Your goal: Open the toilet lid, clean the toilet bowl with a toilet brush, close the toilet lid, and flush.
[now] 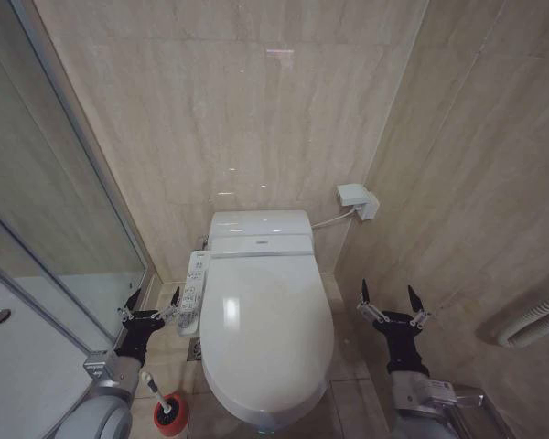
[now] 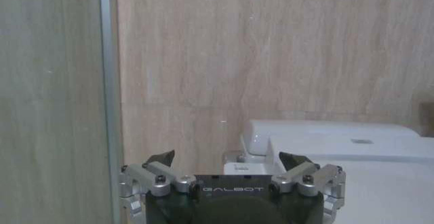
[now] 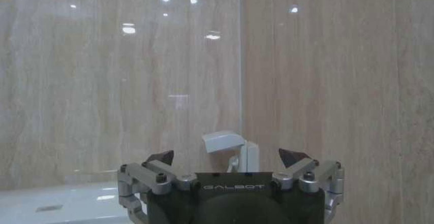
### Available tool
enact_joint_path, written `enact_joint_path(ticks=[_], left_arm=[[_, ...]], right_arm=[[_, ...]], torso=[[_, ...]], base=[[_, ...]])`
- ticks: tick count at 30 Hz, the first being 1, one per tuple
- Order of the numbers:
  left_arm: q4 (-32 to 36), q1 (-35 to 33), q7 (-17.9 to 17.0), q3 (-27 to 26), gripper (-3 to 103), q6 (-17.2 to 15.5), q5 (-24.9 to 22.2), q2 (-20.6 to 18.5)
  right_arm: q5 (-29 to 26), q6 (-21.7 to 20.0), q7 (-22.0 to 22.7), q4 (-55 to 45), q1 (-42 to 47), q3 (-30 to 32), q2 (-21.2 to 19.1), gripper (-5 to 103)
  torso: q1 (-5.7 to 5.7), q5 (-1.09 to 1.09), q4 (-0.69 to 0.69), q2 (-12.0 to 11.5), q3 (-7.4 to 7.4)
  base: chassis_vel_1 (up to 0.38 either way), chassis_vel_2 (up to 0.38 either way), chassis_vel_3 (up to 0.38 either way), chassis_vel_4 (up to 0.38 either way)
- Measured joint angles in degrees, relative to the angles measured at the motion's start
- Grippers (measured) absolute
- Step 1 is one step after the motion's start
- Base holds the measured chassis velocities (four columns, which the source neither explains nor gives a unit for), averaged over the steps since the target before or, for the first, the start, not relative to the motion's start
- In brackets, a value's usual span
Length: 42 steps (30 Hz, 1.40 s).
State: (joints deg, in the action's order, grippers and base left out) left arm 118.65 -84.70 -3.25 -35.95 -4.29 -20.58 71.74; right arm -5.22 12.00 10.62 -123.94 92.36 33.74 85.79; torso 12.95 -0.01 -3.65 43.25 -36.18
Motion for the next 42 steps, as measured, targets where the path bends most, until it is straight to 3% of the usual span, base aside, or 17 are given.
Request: enact_joint_path(ticks=[4,8,12,13,16,19,42], left_arm=[[2.5,-1.0,-0.8,-1.5,100,0.6,0.7,-0.5],[4.0,-1.9,-1.3,-3.0,100,4.0,1.9,-0.9],[1.5,-2.6,-0.8,-3.2,100,10.2,1.7,-0.9],[1.5,-2.6,-0.8,-3.2,100,10.2,1.7,-0.9],[-3.3,-4.2,-0.8,-2.2,100,17.2,1.3,-1.2],[-4.9,-4.5,-1.2,-2.4,100,18.9,0.8,-1.3],[-6.2,-0.5,-1.2,-1.3,100,18.0,0.5,-0.8]], right_arm=[[0.0,0.0,0.0,0.0,0.0,0.0,0.0,100],[0.0,0.0,0.0,0.0,0.0,0.0,0.0,100],[0.0,0.0,0.0,0.0,0.0,0.0,0.0,100],[0.0,0.0,0.0,0.0,0.0,0.0,0.0,100],[0.0,0.0,0.0,0.0,0.0,0.0,0.0,100],[0.0,0.0,0.0,0.0,0.0,0.0,0.0,100],[0.0,0.0,0.0,0.0,0.0,0.0,0.0,100]], torso=[[0.0,0.01,-0.01,0.0,0.0],[0.0,0.02,0.0,0.0,0.0],[0.0,0.01,-0.02,0.0,0.0],[0.0,0.01,-0.02,0.0,0.0],[0.0,-0.01,-0.01,0.0,0.0],[0.0,0.0,0.01,0.0,0.0],[0.0,0.01,-0.01,0.0,0.0]], base=[[0.0,0.0,0.0,0.0],[0.0,0.0,0.0,0.0],[0.0,0.0,0.0,0.0],[0.0,0.0,0.0,0.0],[0.0,0.0,0.0,0.0],[0.0,0.0,0.0,0.0],[0.0,0.0,0.0,0.0]])
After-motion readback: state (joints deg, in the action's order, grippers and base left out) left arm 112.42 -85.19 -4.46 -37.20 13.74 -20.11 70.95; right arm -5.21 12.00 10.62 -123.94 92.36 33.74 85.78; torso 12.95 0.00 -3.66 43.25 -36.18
